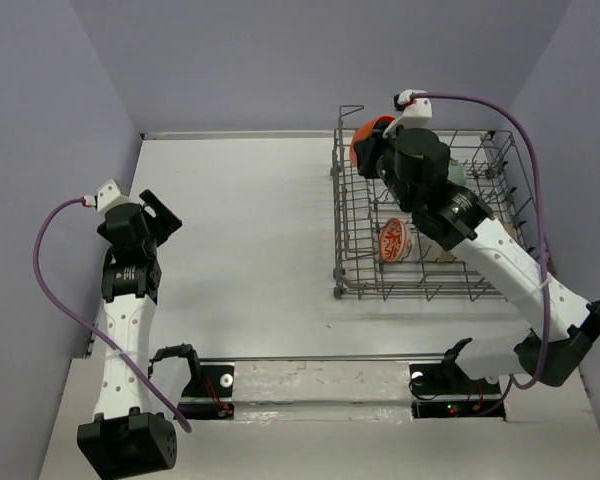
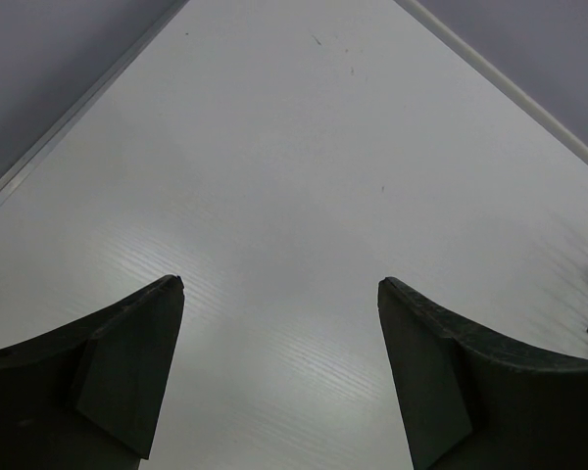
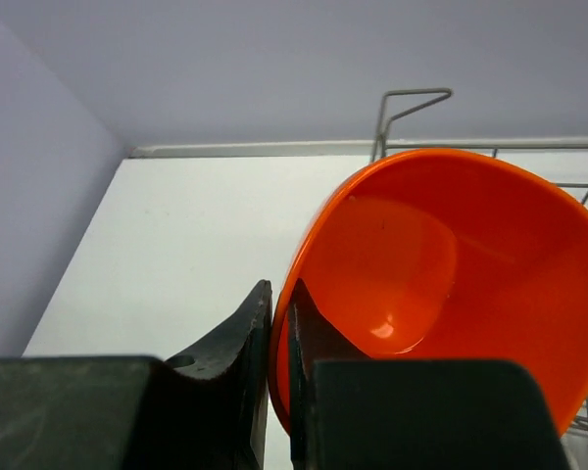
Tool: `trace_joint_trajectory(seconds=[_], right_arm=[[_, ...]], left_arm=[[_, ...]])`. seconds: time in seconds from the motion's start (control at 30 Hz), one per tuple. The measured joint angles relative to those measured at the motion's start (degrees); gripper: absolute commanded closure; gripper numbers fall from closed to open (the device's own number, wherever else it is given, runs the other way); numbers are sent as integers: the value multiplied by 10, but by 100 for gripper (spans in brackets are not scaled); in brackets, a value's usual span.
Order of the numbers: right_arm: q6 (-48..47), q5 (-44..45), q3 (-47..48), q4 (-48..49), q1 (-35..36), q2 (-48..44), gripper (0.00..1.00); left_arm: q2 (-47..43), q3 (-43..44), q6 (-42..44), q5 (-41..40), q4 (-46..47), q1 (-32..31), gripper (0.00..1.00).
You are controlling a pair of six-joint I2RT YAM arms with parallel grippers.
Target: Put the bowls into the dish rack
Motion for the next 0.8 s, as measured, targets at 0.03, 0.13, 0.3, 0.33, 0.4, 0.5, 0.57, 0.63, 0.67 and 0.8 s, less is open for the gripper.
trace_joint_trajectory(seconds=[0.03, 0.13, 0.3, 0.33, 0.4, 0.5, 0.57, 0.63, 0.67, 0.8], right_arm=[[13, -25, -5, 0, -28, 5, 99], [47, -101, -11, 0, -133, 28, 99], [106, -235, -42, 14, -252, 54, 99], [116, -258, -50, 17, -262, 54, 99], [143, -319, -68, 40, -282, 54, 99], [181, -397, -103, 93, -308, 54, 99], [209, -441, -133, 135, -326, 54, 99], [233, -476, -166, 169, -343, 54, 99], [250, -498, -180, 181, -350, 56, 99], [282, -537, -207, 225, -361, 66, 99]], left_arm=[[0, 0, 0, 0, 0, 0, 11], [0, -1, 0, 0, 0, 0, 11], [0, -1, 0, 2, 0, 0, 11], [0, -1, 0, 3, 0, 0, 11], [0, -1, 0, 3, 0, 0, 11], [0, -1, 0, 3, 0, 0, 11], [0, -1, 0, 3, 0, 0, 11], [0, -1, 0, 4, 0, 0, 11], [0, -1, 0, 4, 0, 0, 11], [0, -1, 0, 5, 0, 0, 11]])
